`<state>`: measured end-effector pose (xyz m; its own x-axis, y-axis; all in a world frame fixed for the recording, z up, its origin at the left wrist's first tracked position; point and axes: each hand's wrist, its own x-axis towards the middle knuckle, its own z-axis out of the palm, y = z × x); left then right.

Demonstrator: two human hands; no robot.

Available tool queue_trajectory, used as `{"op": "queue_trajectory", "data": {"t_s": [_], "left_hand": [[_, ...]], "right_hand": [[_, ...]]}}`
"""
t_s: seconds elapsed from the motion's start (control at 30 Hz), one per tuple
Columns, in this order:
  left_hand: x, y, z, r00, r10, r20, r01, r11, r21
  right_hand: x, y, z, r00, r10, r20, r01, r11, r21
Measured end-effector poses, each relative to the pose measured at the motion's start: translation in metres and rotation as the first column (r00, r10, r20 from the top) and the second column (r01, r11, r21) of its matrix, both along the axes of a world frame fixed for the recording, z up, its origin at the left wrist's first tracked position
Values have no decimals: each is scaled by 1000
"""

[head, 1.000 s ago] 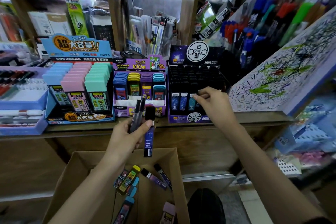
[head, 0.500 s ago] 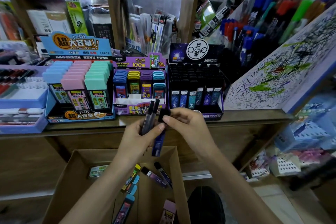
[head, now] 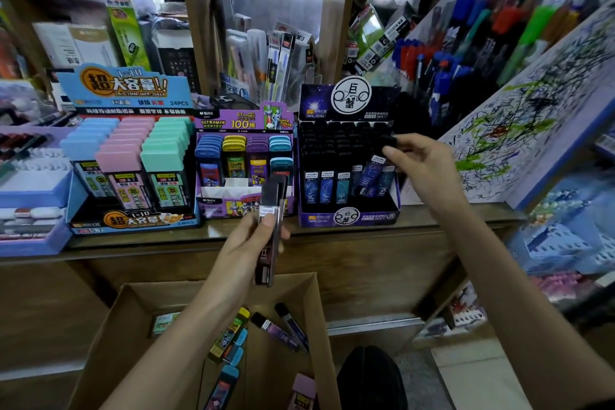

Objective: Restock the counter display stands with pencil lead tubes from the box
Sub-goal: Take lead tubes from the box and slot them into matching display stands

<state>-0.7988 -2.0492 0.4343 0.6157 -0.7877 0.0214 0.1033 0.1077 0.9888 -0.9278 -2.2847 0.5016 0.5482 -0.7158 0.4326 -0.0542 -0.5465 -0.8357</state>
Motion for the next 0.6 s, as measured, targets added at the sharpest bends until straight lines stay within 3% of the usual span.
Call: {"op": "queue_trajectory", "data": {"t_s": [0.3, 0.6], "left_hand": [[5, -7, -9, 999, 19, -33, -21, 998, -55], [3, -6, -10, 1000, 15, 0, -15, 999, -42]], "right_hand": [[7, -2, -7, 976, 134, -171, -153, 983, -104], [16, -8, -24, 985, -13, -171, 2, 998, -64]]}}
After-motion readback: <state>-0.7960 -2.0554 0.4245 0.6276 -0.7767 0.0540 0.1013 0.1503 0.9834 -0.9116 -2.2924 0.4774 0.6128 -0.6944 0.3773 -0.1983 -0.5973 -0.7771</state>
